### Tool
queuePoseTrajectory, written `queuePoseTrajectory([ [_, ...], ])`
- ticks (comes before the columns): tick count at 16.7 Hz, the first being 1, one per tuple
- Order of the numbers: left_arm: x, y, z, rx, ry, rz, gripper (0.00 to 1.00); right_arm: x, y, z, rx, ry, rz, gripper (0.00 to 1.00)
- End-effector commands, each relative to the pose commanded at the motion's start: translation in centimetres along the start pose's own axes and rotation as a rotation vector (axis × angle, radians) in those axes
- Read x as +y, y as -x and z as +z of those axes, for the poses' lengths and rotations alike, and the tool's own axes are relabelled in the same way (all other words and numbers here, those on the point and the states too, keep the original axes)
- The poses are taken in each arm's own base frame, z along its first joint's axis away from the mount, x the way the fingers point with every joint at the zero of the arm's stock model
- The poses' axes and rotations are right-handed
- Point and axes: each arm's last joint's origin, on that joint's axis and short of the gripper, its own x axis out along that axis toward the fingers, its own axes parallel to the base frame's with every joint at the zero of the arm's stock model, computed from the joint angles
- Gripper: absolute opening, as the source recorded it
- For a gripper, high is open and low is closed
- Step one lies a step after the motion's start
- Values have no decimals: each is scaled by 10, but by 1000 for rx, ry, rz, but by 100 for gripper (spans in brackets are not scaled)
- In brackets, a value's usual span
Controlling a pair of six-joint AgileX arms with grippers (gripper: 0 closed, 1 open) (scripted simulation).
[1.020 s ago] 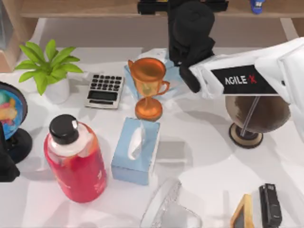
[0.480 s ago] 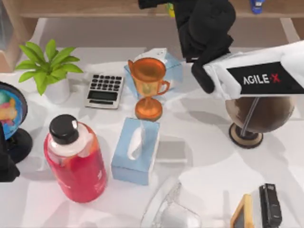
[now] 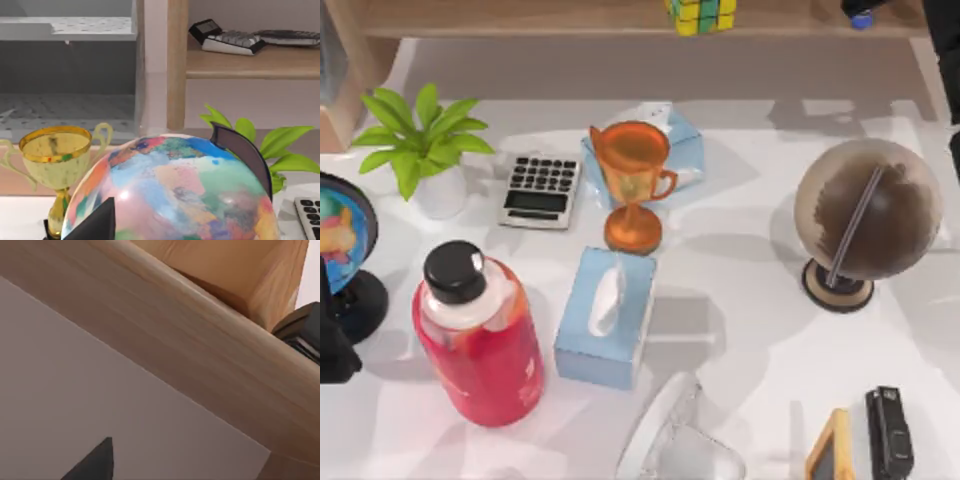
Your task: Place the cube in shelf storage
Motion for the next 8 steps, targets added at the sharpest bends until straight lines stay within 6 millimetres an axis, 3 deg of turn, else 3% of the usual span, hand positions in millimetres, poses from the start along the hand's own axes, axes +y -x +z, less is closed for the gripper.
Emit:
queuePoseTrajectory([
  [2,0,0,0,0,0,0,100,-54,28,-34,38,209,-33,100],
  [5,0,0,0,0,0,0,100,-127,86,-77,151,515,-60,100],
  [8,0,0,0,0,0,0,100,-180,153,-100,288,774,-45,100],
])
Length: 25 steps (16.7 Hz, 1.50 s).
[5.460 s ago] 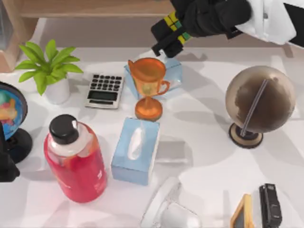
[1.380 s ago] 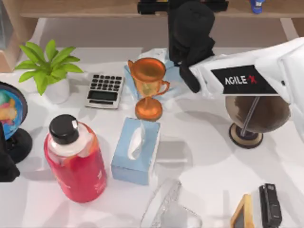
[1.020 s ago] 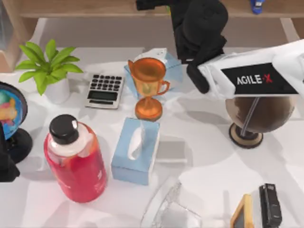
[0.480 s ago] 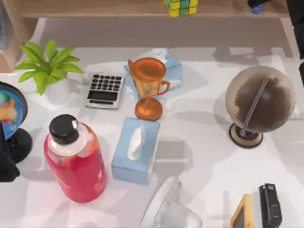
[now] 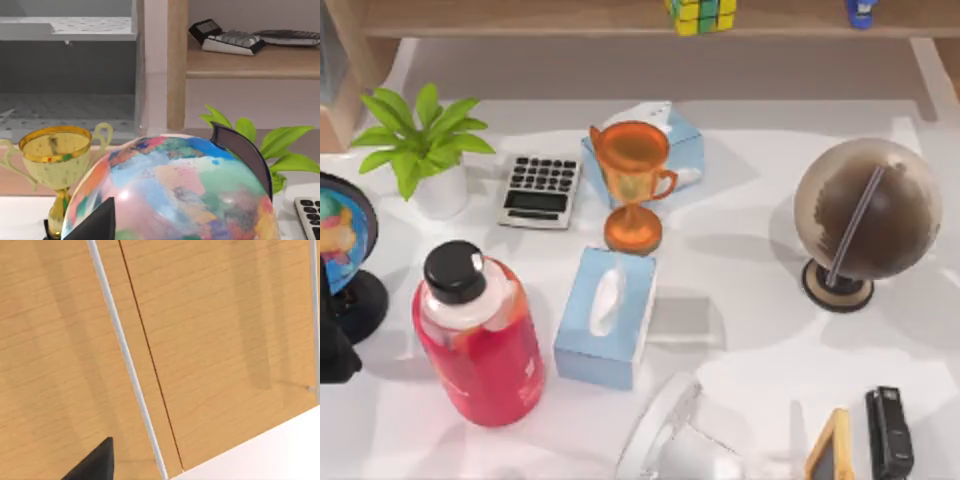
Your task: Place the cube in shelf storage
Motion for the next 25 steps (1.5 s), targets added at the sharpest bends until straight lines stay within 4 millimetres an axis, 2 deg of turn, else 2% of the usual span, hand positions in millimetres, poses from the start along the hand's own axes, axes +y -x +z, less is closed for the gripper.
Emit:
queuePoseTrajectory([
  [2,0,0,0,0,0,0,100,-6,33,-29,59,136,45,100],
  [4,0,0,0,0,0,0,100,-4,60,-46,88,227,110,100],
  [7,0,0,0,0,0,0,100,15,88,-56,72,277,236,100],
  [9,0,0,0,0,0,0,100,34,96,-55,28,265,318,100],
  [12,0,0,0,0,0,0,100,51,99,-52,-24,242,383,100],
  [18,0,0,0,0,0,0,100,51,98,-52,-21,244,379,100],
  [23,0,0,0,0,0,0,100,60,77,-52,-24,242,383,100],
  [25,0,0,0,0,0,0,100,60,76,-52,-24,242,383,100],
])
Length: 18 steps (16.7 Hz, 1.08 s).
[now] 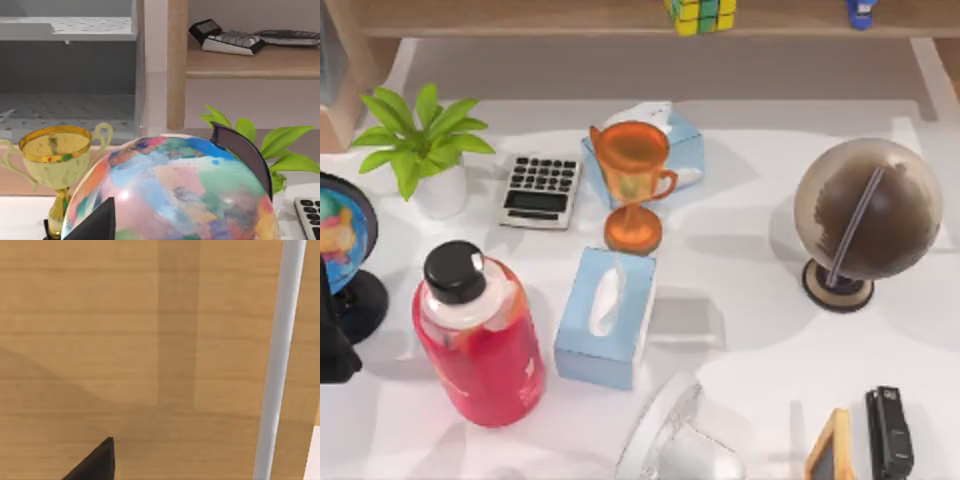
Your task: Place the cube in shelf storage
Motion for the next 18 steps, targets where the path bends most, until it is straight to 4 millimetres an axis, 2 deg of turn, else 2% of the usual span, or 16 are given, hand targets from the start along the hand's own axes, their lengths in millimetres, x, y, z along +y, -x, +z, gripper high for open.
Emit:
queuePoseTrajectory([
  [2,0,0,0,0,0,0,100,0,0,0,0,0,0,100],
  [15,0,0,0,0,0,0,100,0,0,0,0,0,0,2],
  [18,0,0,0,0,0,0,100,0,0,0,0,0,0,0],
])
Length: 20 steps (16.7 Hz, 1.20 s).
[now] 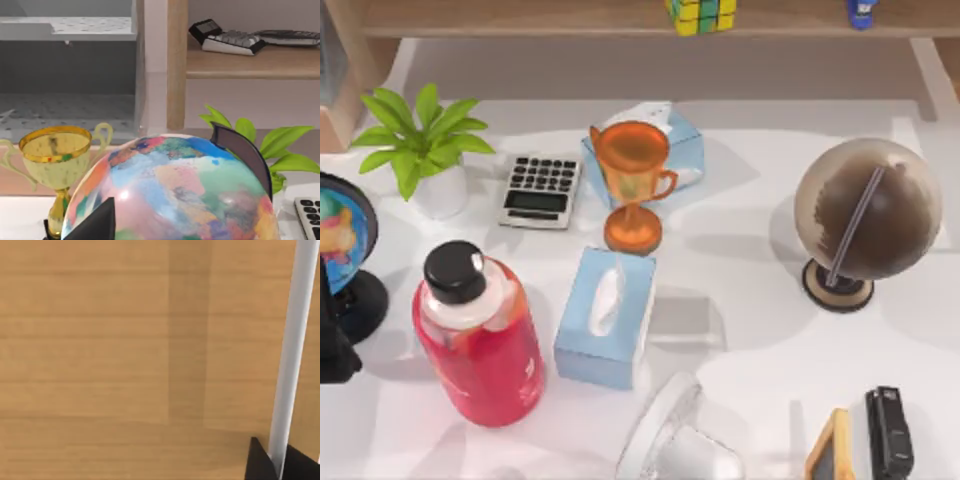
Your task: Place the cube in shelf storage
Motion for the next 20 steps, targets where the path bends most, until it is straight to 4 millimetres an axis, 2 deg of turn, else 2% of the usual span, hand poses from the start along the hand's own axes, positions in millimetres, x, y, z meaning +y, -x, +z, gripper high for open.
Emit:
queuePoseTrajectory([
  [7,0,0,0,0,0,0,100,2,-1,0,2,-7,7,0],
  [15,0,0,0,0,0,0,100,0,-60,-2,2,-3,0,0],
  [20,0,0,0,0,0,0,100,2,-62,-2,6,-10,8,0],
])
